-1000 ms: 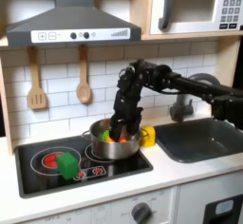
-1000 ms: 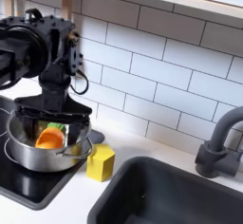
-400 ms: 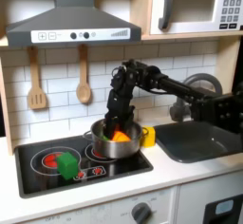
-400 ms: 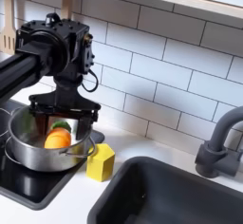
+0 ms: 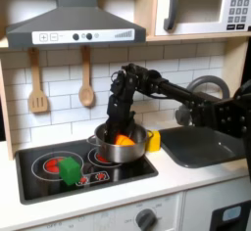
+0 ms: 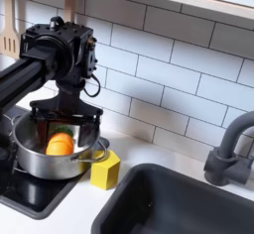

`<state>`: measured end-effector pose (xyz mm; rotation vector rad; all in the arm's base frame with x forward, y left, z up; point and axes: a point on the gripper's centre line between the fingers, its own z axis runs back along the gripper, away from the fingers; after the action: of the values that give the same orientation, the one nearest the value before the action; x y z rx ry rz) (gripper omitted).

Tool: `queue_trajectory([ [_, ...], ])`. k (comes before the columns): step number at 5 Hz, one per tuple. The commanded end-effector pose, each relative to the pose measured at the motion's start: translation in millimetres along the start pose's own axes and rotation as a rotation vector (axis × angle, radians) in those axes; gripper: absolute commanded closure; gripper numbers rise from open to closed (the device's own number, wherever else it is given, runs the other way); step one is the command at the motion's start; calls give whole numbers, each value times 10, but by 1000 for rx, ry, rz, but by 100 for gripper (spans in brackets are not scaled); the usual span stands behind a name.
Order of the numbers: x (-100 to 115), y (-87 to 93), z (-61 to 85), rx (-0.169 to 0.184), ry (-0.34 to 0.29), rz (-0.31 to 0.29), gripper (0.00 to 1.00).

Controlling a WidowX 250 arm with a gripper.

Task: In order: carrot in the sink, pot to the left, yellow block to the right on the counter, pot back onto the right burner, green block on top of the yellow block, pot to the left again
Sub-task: 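Take the carrot out of the pot and put it in the sink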

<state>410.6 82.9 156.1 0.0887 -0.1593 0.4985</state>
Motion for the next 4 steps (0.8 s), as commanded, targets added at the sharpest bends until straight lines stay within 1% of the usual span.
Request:
queue_trajectory([
  [1,-65,-7,-4,-7,7,5,72],
  [2,-99,-14,0,-8,3,-8,100],
  [3,-115,12,9,-10,1,-13,100],
  [4,-112,28,32,-21,-14,-20,100],
])
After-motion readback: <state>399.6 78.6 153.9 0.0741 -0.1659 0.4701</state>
